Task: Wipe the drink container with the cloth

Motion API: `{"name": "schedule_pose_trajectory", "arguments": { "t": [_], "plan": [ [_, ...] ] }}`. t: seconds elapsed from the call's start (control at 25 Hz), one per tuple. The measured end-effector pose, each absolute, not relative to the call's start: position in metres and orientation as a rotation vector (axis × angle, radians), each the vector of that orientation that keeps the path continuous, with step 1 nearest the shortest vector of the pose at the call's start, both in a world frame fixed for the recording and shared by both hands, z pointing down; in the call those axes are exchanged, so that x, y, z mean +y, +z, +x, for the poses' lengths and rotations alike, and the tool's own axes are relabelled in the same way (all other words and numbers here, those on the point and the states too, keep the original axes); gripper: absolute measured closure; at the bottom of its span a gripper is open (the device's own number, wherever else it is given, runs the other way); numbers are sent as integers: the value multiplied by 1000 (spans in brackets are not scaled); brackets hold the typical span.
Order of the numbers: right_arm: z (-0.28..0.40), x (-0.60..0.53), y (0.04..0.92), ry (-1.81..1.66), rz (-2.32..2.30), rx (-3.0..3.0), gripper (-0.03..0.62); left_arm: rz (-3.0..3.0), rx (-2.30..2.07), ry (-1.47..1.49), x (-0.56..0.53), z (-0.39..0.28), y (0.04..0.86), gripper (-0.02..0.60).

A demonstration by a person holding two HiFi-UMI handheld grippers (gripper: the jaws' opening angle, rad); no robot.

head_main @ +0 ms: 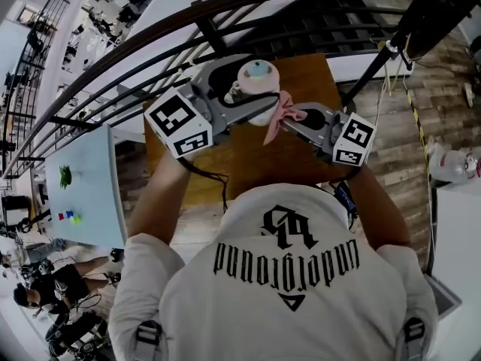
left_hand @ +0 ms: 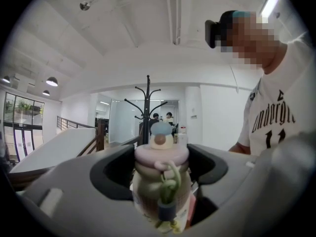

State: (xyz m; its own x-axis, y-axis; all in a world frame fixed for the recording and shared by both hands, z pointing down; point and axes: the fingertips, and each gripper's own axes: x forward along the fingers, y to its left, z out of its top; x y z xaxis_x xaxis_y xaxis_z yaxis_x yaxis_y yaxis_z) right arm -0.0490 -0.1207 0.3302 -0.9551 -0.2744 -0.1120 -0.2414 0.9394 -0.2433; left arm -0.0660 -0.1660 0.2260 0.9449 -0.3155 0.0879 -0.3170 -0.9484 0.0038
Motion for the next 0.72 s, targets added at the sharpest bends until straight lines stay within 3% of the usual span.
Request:
{"name": "schedule_pose_trajectory", "arguments": {
  "t": [0.36, 0.72],
  "plan": [
    [-56, -119, 240, 12, -540, 2911, 568, 3034, -622, 111, -174, -70, 227, 199],
    [-66, -126, 303, -89, -580, 2981, 568, 3012, -755, 102, -195, -68, 226, 199]
  ]
}}
